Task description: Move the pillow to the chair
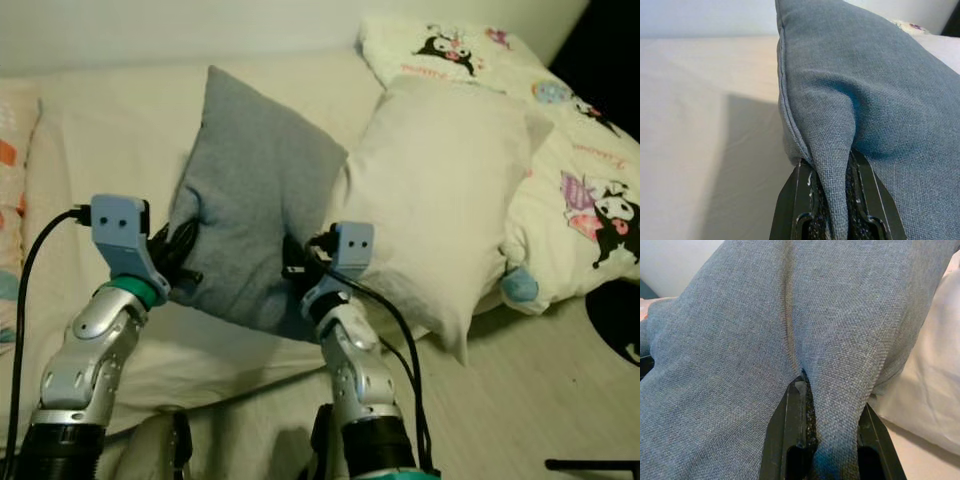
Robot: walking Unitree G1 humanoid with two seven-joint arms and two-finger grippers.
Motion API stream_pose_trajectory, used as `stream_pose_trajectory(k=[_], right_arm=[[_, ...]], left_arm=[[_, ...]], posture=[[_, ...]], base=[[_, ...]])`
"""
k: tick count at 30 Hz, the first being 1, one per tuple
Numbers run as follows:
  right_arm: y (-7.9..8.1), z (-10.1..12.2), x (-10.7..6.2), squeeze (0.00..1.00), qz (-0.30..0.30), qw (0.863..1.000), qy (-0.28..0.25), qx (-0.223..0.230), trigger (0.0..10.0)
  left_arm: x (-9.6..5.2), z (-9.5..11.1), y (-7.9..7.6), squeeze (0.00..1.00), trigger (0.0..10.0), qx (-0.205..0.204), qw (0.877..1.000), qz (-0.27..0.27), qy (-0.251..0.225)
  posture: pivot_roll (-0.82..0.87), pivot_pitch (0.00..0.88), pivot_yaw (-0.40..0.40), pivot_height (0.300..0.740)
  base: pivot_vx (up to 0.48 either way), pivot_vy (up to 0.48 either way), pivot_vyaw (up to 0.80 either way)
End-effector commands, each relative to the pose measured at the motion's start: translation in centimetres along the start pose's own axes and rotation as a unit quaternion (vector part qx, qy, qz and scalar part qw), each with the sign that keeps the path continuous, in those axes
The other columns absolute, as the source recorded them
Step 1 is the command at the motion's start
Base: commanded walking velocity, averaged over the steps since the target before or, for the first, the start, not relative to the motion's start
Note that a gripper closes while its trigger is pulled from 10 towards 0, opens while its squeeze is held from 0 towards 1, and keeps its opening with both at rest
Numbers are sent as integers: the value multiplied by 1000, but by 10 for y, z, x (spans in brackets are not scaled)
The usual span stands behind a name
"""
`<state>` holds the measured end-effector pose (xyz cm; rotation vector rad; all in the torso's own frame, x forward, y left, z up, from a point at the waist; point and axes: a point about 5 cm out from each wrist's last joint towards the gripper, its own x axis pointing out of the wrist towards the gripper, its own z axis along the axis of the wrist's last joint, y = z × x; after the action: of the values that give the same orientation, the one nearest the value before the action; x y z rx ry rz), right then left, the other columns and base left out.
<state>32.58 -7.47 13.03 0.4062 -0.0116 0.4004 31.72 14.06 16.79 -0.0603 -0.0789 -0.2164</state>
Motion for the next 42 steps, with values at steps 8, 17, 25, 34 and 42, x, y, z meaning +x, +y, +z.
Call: stream_pose_trajectory(k=[8,17,25,34,42], right_arm=[[16,-7,3,0,23,1000,4,8,10000],[15,-7,3,0,21,1000,2,4,10000],[13,-6,3,0,15,1000,1,3,10000],[12,-4,2,0,11,1000,0,3,10000],[4,-6,1,0,-10,1000,8,-10,10000]], left_arm=[[-3,5,-13,0,10000,7,1000,-17,-20],[-1,5,-14,0,10000,8,1000,-19,-18],[-4,-2,-16,0,10000,6,1000,-24,-8],[-1,-3,-18,0,10000,-1,1000,-24,-9],[1,-11,-17,0,10000,-7,1000,-3,18]], posture=[[118,6,-30,670],[110,0,-25,695],[98,0,-20,725],[77,13,-15,740],[74,10,-10,740]], base=[[0,0,0],[0,0,0],[0,0,0],[0,0,0],[0,0,0]])
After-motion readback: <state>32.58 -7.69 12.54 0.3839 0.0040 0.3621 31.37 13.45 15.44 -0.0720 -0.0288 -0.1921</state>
